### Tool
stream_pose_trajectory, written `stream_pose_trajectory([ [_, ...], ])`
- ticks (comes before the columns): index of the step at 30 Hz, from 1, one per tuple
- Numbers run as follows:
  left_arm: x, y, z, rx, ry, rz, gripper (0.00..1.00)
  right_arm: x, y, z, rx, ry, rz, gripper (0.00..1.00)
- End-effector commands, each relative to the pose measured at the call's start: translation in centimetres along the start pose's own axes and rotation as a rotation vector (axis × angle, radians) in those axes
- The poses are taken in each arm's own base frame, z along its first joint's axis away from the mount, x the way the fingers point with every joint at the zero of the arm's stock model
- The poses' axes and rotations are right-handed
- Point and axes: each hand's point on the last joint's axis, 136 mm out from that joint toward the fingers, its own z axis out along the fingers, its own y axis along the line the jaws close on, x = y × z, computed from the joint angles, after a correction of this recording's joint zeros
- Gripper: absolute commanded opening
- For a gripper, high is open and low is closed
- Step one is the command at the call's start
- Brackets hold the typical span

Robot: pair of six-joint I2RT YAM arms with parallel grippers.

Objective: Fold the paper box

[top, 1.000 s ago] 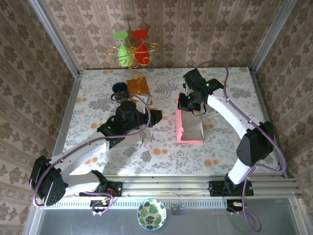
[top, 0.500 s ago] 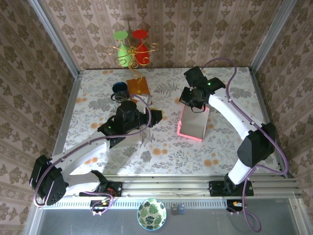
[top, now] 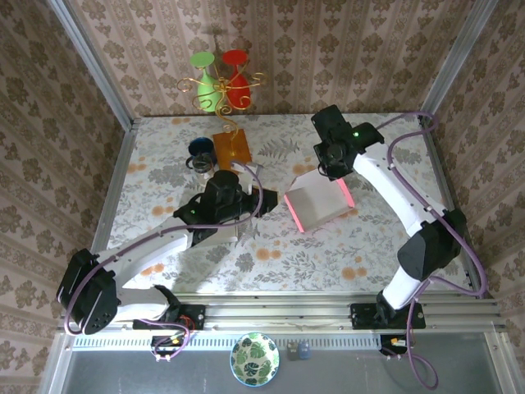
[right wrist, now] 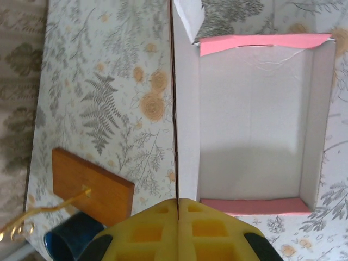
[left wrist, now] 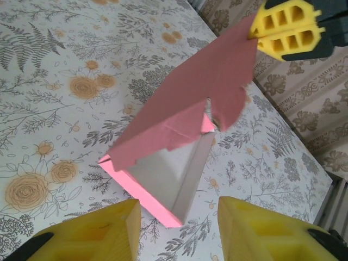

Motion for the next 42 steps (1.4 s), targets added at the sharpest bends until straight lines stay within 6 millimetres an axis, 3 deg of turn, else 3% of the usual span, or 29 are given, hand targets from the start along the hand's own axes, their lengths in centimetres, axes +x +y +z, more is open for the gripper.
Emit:
stream_pose_trajectory([
  [1,0.0,-0.7,0.0,0.020,0.006,0.004,0.42,-0.6,-1.8,0.8,0.119,-0.026,0.204,0.00],
  [8,0.9,-0.3,0.1,0.009,0.022,0.002,0.43,-0.4,-1.0,1.8,0.123,-0.005,0.248,0.00],
  [12,1.4,-0.2,0.4,0.005,0.045,0.009,0.45,-0.7,-0.6,1.9,0.085,-0.001,0.199,0.17],
  [17,2.0,0.1,1.0,-0.003,0.088,0.020,0.46,-1.6,0.5,1.4,-0.024,-0.012,0.105,0.29],
  [22,2.1,0.3,2.0,-0.016,0.145,0.041,0.48,-4.0,3.6,-0.7,-0.216,-0.080,-0.143,0.36],
  [26,1.7,1.1,2.4,-0.040,0.181,0.016,0.49,-5.9,6.3,-3.4,-0.424,-0.122,-0.541,0.37],
  [29,1.4,1.6,2.4,-0.062,0.194,0.010,0.49,-6.1,5.3,-4.5,-0.515,-0.133,-0.929,0.41],
  [30,1.3,1.8,2.4,-0.068,0.201,0.009,0.49,-5.6,4.3,-4.0,-0.539,-0.095,-1.060,0.42],
  [31,1.3,2.0,2.5,-0.075,0.211,0.006,0.49,-5.5,3.3,-4.6,-0.565,-0.086,-1.149,0.43],
  [33,1.3,2.3,2.7,-0.083,0.229,0.000,0.49,-6.4,0.3,-3.1,-0.480,-0.111,-1.293,0.43],
  [36,1.4,3.2,3.2,-0.112,0.255,-0.004,0.49,-7.8,-2.5,-0.9,-0.389,-0.206,-1.392,0.47],
  [42,1.5,3.9,5.0,-0.116,0.307,0.016,0.49,-8.2,-5.2,2.8,-0.353,-0.160,-1.518,0.59],
])
